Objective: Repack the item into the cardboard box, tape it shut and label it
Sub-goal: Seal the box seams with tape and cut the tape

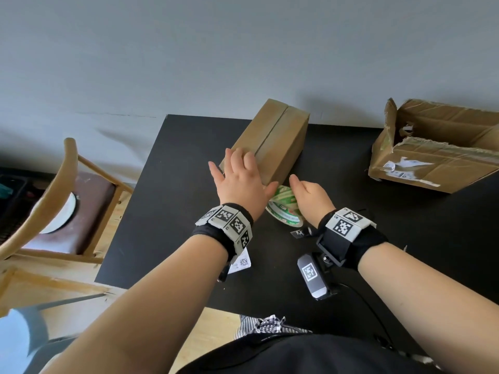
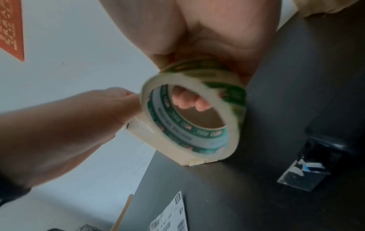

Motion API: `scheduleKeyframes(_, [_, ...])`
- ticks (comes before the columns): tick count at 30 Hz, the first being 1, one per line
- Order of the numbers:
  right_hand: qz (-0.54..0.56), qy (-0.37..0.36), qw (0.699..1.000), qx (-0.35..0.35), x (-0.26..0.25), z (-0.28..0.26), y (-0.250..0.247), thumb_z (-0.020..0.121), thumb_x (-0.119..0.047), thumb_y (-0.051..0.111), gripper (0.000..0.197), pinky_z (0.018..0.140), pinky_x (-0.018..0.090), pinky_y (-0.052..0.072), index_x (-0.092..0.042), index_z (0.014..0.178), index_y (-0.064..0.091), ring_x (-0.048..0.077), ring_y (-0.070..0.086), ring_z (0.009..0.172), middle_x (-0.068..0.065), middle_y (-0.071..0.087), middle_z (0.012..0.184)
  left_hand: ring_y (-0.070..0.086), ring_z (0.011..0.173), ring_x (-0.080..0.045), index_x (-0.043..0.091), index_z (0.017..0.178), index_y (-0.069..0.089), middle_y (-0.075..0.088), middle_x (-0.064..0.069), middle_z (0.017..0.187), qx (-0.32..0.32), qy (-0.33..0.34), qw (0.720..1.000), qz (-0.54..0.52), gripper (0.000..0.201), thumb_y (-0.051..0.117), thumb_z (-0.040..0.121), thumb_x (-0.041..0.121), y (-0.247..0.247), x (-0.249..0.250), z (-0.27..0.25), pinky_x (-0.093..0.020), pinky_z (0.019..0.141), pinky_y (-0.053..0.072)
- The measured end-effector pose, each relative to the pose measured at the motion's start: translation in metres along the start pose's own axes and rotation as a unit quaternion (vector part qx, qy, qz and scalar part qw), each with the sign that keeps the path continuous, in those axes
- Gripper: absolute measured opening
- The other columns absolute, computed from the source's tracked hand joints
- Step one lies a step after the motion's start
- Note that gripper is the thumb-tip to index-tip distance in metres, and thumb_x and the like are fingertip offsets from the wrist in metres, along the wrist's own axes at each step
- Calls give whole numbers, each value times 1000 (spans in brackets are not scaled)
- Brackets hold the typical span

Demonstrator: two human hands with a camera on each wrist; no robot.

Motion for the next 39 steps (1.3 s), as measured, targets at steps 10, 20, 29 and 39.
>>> scheduleKeyframes(10, [-363, 19, 928, -87, 46, -5, -29, 84, -22, 58, 31, 95, 36, 43, -21, 115, 55, 28, 48, 116, 6, 54, 119, 10, 146, -20, 21, 141, 32, 20, 0, 156, -31, 43, 997, 49, 64, 54, 88, 49, -13, -30, 7, -58, 114, 1])
scheduleKeyframes(20, [-492, -25, 864, -102, 59, -8, -20, 86, -10, 57, 32, 92, 35, 41, -15, 117, 48, 26, 45, 116, 6, 51, 121, 35, 131, -28, 15, 145, 26, 27, -11, 146, -4, -151, 971, -184, 76, 61, 85, 46, -11, -54, -30, -39, 106, 34])
scheduleKeyframes(29, [-344, -74, 930, -111, 15, -21, -16, 97, -27, 45, 32, 94, 42, 43, -20, 128, 44, 28, 53, 110, 5, 48, 126, 67, 95, -21, 12, 133, 31, 63, -10, 112, -107, -299, 766, -559, 68, 74, 80, 20, 15, -51, -60, -38, 84, 56])
scheduleKeyframes(39, [-382, -242, 889, -71, -63, -25, -7, 98, -31, 41, 34, 78, 33, 47, -24, 130, 52, 23, 55, 103, 2, 53, 115, 68, 88, -23, 16, 127, 45, 66, -11, 104, -82, -292, 704, -641, 40, 60, 90, 10, 11, -54, -66, -37, 78, 58])
Point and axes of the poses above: each hand's wrist, its own z-axis towards the middle knuckle, its own y-axis out of the palm, x = y × z, the point moved 3 cm from there along z, towards the middle knuckle
